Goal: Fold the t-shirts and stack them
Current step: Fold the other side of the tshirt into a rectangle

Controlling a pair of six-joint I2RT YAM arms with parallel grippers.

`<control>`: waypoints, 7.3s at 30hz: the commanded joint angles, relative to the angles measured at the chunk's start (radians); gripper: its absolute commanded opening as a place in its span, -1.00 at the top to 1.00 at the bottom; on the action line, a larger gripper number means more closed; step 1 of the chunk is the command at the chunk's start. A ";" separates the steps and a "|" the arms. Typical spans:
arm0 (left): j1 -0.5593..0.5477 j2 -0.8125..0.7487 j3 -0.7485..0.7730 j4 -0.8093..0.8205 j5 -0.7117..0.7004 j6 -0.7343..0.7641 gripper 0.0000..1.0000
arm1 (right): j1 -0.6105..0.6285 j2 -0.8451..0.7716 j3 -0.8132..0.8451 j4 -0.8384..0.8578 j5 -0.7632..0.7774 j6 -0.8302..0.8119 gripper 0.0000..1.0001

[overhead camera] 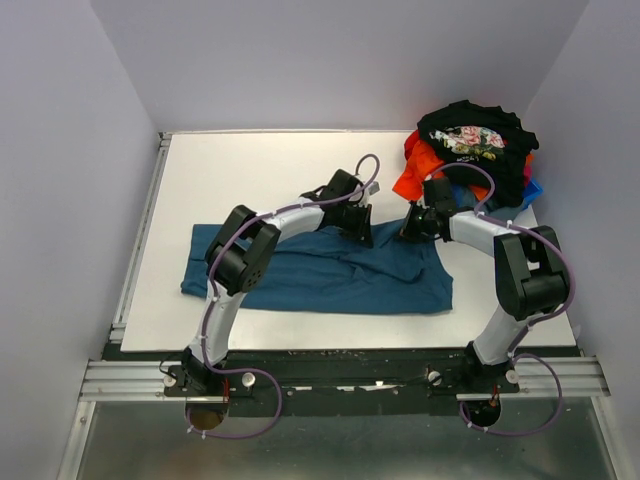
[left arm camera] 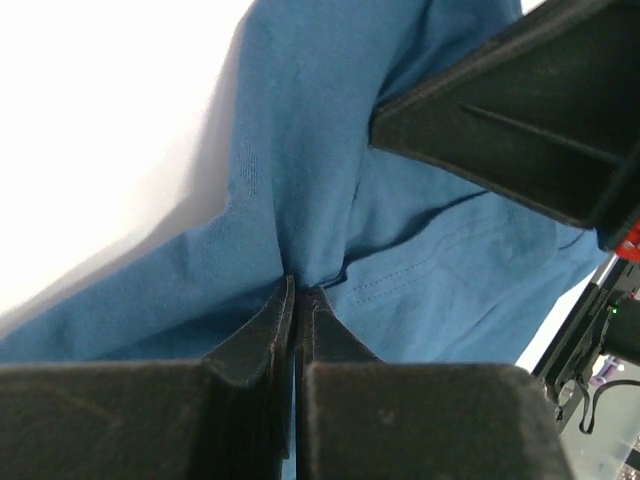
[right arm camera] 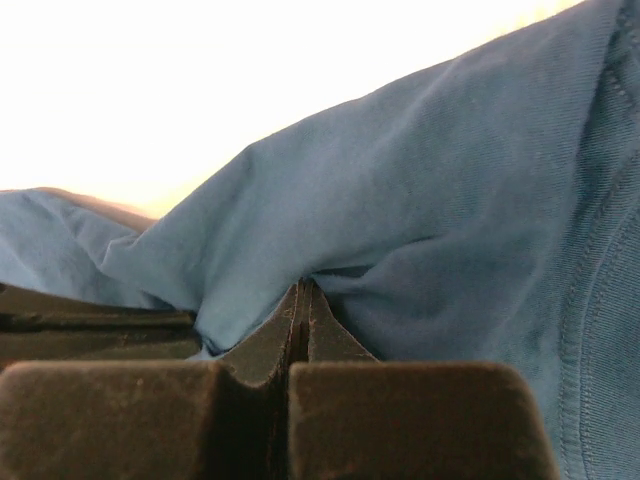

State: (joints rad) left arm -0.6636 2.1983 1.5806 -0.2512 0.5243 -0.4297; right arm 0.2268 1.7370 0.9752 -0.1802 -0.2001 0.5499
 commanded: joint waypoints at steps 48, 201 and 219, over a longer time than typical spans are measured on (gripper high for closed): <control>-0.068 -0.090 0.021 -0.146 -0.159 0.152 1.00 | -0.029 0.013 0.017 0.010 -0.024 -0.002 0.99; -0.001 0.219 0.371 -0.123 -0.086 0.017 -0.05 | 0.111 -0.566 -0.579 -0.048 -0.357 0.117 -0.31; -0.004 0.042 0.306 -0.115 -0.090 0.028 -0.24 | 0.111 -0.789 -0.428 -0.297 0.039 0.168 0.72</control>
State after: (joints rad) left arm -0.6586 2.3840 1.9305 -0.3641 0.4282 -0.4156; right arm 0.3328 0.9615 0.5236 -0.4629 -0.3183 0.6666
